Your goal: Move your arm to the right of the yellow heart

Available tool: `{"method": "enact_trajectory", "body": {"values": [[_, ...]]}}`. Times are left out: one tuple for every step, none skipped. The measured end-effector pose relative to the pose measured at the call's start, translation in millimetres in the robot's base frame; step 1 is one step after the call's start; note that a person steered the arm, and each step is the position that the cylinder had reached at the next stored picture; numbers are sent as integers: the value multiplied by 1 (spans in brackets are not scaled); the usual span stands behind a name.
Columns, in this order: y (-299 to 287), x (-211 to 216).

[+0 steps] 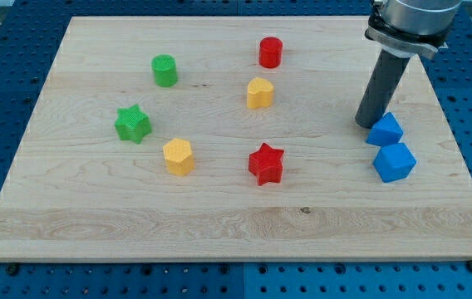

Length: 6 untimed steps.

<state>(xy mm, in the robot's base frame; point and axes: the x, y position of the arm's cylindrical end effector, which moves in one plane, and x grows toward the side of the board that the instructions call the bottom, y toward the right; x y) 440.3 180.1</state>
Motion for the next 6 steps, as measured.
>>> {"method": "enact_trajectory", "body": {"values": [[-8,16],[-14,20],[-16,-32],[-1,-61],[30,-19],[22,4]]}}
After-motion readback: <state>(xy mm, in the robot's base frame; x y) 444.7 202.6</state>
